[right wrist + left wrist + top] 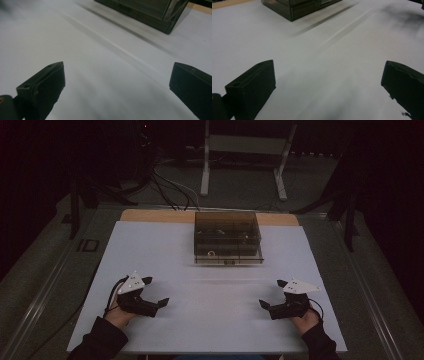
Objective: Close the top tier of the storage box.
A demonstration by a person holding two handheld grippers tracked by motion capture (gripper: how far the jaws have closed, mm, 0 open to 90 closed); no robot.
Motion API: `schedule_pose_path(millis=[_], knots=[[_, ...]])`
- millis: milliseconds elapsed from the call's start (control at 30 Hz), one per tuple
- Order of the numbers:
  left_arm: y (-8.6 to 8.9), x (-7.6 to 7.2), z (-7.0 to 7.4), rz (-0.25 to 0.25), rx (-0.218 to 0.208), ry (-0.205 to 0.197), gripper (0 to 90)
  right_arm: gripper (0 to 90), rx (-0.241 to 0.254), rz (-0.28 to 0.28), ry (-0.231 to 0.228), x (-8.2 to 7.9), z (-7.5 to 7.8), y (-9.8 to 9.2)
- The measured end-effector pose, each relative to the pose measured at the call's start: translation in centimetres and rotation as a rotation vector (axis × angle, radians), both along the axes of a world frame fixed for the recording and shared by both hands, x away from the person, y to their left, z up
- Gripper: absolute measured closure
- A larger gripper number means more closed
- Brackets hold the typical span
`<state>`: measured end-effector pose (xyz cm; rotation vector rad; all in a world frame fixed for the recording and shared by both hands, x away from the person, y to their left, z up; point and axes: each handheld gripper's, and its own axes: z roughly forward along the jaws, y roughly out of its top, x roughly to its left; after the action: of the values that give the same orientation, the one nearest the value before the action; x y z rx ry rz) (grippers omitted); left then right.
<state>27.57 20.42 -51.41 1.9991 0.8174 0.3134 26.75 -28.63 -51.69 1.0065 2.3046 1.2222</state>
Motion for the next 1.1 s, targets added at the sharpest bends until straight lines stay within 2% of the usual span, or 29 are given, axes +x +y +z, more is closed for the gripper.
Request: schedule_pose_path(millis=[567,867,1100], knots=[[0.0,-0.1,0.1,0.006,-0.001,-0.011,1.0,0.5,-0.057,-0.040,-0.071,-0.2,2.2,1.6],[0.0,-0.2,0.2,0.000,-0.003,-0.013,1.0,0.5,-0.036,-0.082,-0.087,0.3,3.3,2.3],[0.0,-0.2,0.2,0.000,0.002,-0.015,1.0,0.5,-0.016,-0.128,-0.115,0.9,4.2,3.0]])
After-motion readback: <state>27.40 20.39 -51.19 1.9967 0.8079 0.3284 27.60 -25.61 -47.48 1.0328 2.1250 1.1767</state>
